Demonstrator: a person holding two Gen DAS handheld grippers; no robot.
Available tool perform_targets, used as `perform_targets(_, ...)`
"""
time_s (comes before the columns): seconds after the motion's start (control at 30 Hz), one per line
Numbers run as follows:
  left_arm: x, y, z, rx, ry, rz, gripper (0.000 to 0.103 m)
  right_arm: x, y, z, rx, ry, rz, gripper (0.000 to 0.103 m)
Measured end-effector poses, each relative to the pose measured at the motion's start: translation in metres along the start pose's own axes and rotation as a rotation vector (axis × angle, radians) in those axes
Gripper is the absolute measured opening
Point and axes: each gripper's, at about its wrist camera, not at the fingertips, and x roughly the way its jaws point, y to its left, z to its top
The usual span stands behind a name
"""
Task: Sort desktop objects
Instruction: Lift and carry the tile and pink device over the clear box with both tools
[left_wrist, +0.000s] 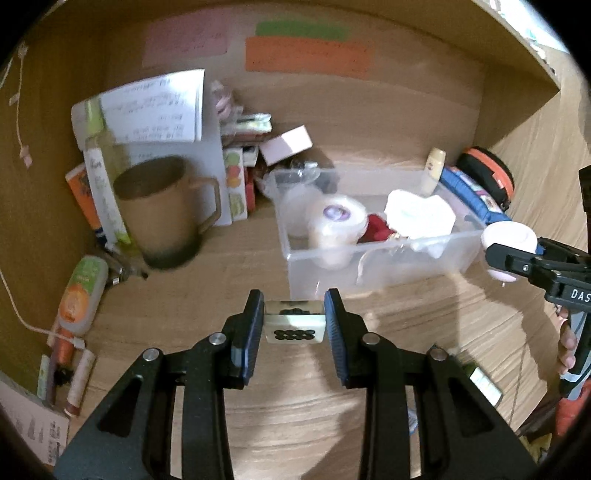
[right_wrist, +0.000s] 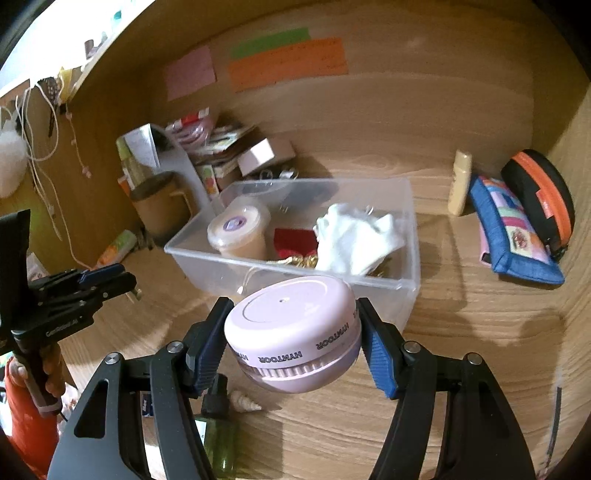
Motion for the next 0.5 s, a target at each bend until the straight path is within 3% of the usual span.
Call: perform_targets(0.5,-0.002,-0.032,0.041,0.040,-0.068,-0.025,0.033,-0.014,-0.005,0.032,-0.018,-0.089,0.015,0.063)
